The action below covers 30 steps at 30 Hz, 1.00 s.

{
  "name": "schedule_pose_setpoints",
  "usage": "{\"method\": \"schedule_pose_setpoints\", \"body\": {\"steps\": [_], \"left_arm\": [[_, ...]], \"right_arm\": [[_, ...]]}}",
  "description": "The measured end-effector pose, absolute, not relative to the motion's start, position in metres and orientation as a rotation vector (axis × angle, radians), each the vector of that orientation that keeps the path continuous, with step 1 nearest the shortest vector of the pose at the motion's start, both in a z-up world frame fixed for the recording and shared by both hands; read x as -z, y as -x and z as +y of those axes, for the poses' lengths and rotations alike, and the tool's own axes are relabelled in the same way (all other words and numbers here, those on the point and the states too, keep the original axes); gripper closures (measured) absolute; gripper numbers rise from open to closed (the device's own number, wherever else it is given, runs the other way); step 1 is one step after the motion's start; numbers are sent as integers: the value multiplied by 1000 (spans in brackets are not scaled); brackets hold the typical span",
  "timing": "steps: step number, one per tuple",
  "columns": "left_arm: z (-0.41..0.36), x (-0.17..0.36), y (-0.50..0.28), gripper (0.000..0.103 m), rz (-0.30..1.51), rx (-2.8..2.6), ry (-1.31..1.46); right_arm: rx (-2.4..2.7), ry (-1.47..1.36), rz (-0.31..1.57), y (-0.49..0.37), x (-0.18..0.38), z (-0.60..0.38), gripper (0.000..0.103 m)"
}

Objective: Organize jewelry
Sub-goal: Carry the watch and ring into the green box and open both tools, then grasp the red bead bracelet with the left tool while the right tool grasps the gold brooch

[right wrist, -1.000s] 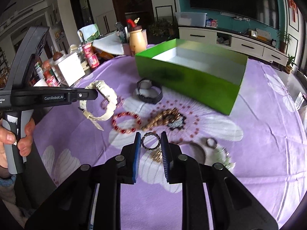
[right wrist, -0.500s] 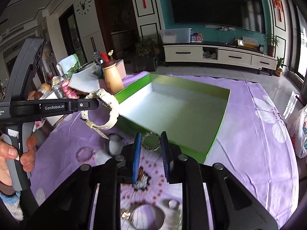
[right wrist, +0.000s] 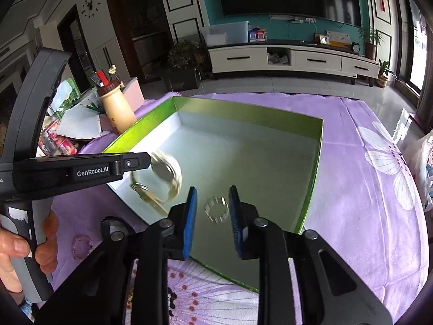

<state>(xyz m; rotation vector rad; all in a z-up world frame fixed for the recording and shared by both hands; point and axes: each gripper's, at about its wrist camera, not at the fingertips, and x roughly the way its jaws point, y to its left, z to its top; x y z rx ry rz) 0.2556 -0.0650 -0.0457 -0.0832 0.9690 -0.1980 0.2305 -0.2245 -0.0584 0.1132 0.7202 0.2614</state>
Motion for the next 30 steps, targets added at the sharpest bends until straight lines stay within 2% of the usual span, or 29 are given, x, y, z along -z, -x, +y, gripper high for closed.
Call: {"method": "schedule_pose_setpoints", "body": {"steps": [2, 4, 6, 10, 21, 30], "left_arm": [[-65, 42, -254, 56, 956, 208, 86], [-62, 35, -246, 47, 923, 207, 70], [-58, 29, -236, 45, 910, 212, 70], [-39, 19, -212, 34, 887, 200, 82], [19, 27, -122, 31, 903, 142, 99], [24, 56, -61, 31, 977, 164, 104]], "right_arm": [[-256, -127, 714, -228, 58, -227, 68], [-257, -143, 704, -222, 56, -231, 67], [-261, -150, 695, -214, 53, -234, 67], [-289, -161, 668, -189, 44, -237, 66], [-368, -134, 717, -113, 50, -227, 66], [-467, -84, 799, -58, 77, -200, 66]]}}
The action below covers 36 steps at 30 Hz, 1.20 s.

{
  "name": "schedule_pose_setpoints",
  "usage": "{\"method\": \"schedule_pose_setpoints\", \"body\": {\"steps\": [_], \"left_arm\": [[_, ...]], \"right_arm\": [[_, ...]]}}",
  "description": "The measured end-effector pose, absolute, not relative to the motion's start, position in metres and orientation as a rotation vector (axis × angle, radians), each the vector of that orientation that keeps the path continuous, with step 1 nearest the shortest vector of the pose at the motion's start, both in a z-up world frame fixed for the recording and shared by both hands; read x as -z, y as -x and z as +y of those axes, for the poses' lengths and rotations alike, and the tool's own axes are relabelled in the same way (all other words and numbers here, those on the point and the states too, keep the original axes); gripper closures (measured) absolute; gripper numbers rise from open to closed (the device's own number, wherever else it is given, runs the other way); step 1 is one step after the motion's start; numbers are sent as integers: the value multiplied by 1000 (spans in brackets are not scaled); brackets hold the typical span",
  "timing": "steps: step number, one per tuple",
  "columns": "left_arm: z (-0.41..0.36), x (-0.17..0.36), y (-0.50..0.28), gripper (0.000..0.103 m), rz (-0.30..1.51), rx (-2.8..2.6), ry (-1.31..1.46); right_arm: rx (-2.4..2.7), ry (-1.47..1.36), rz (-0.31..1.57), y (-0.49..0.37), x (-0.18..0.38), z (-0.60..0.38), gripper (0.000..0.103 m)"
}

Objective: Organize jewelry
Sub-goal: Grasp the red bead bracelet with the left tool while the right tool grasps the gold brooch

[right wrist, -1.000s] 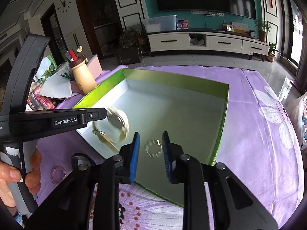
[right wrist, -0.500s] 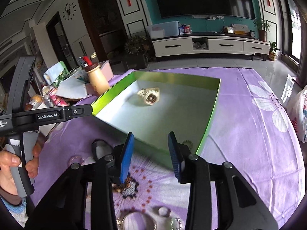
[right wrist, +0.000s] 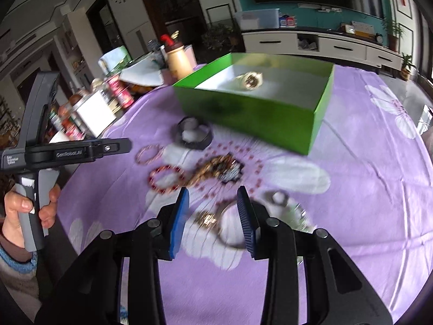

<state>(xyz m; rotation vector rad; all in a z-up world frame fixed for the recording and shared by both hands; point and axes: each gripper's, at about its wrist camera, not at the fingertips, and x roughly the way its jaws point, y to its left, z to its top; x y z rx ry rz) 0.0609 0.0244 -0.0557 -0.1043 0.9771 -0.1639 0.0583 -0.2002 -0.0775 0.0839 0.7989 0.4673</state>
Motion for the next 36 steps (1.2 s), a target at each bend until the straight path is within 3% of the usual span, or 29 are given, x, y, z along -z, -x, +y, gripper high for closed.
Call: {"method": "schedule_pose_setpoints", "body": {"steps": [6, 7, 10, 21, 28, 33, 36], "left_arm": [[19, 77, -48, 31, 1020, 163, 99], [18, 79, -48, 32, 1025, 167, 96], [13, 87, -50, 51, 1045, 179, 84], [4, 104, -64, 56, 1044, 181, 61], [-3, 110, -72, 75, 1040, 235, 40], [-9, 112, -74, 79, 1021, 245, 1], [-9, 113, -77, 88, 1018, 235, -4]], "right_arm": [[-475, -55, 822, -50, 92, -187, 66], [-475, -53, 828, -50, 95, -185, 66], [-471, -35, 841, -51, 100, -181, 66], [-462, -7, 855, -58, 112, -173, 66], [-459, 21, 842, -68, 115, -166, 69], [-471, 42, 834, -72, 117, -160, 75], [-467, 51, 839, -73, 121, -159, 76]]}}
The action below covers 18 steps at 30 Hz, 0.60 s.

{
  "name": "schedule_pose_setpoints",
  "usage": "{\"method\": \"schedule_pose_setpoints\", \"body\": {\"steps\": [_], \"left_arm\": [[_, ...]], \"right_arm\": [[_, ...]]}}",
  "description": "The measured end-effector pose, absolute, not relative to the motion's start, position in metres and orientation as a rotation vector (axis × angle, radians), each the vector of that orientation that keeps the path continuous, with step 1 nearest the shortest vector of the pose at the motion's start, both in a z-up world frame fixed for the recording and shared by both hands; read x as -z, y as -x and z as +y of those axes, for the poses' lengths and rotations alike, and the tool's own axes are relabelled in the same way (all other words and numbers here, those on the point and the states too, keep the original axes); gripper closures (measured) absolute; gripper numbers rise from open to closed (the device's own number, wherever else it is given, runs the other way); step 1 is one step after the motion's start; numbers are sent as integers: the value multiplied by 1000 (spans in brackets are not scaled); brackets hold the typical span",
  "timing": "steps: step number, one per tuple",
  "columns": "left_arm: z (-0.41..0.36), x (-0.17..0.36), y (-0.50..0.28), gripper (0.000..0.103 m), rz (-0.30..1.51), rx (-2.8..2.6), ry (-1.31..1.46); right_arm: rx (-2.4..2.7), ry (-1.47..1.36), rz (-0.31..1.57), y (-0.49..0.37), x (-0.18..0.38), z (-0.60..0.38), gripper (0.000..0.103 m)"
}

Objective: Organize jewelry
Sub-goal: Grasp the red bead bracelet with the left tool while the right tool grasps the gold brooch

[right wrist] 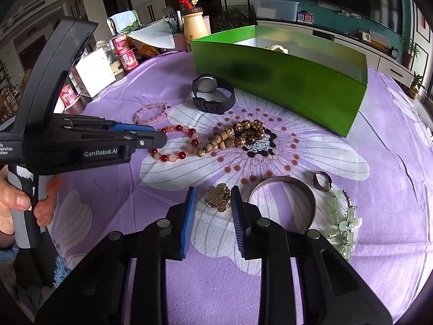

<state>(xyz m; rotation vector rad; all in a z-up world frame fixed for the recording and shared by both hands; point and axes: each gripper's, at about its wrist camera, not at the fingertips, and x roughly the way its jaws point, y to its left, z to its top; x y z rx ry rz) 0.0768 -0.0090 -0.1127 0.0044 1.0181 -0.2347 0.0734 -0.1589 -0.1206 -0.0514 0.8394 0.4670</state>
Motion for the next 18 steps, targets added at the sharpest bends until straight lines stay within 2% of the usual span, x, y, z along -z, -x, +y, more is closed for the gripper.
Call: {"method": "schedule_pose_setpoints", "body": {"steps": [8, 18], "left_arm": [[-12, 113, -75, 96, 1002, 210, -34], [-16, 94, -65, 96, 974, 229, -16]], "right_arm": [[-449, 76, 815, -73, 123, -156, 82], [-447, 38, 770, -68, 107, -164, 82]]}}
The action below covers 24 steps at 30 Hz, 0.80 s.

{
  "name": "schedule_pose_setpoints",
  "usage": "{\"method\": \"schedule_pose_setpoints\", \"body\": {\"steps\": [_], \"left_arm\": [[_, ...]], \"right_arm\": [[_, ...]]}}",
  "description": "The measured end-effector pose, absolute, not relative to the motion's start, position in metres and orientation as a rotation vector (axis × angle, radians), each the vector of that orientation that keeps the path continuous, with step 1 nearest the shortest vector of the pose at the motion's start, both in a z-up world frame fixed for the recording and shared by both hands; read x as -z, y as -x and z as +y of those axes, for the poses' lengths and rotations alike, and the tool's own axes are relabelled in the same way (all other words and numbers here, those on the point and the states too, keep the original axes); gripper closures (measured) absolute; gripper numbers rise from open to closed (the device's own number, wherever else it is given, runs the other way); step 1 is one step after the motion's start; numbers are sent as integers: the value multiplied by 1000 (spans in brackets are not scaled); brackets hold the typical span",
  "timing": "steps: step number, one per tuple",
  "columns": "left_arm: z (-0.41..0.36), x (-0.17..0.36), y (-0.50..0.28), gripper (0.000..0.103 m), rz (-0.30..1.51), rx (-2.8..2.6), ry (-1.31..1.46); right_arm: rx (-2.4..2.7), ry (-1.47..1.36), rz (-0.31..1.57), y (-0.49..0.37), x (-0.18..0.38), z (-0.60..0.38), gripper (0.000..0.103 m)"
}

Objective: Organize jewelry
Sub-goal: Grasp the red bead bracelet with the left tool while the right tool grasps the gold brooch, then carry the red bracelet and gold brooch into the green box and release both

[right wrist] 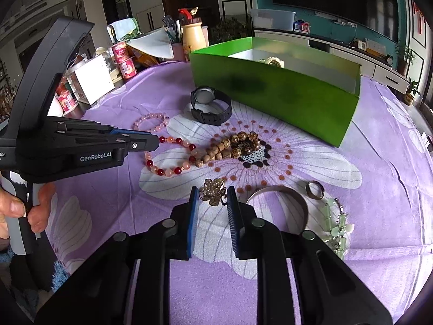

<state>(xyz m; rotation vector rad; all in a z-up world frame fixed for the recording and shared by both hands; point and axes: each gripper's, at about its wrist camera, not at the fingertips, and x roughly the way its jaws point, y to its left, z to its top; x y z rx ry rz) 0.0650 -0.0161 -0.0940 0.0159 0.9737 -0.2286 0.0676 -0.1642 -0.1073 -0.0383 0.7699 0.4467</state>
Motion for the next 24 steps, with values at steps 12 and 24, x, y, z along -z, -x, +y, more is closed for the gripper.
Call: {"method": "schedule_pose_setpoints", "body": {"steps": [12, 24], "left_arm": [[-18, 47, -52, 96, 886, 290, 22], [-15, 15, -53, 96, 832, 309, 41]], "right_arm": [[-395, -26, 697, -61, 78, -192, 82], [-373, -51, 644, -60, 59, -209, 82]]}}
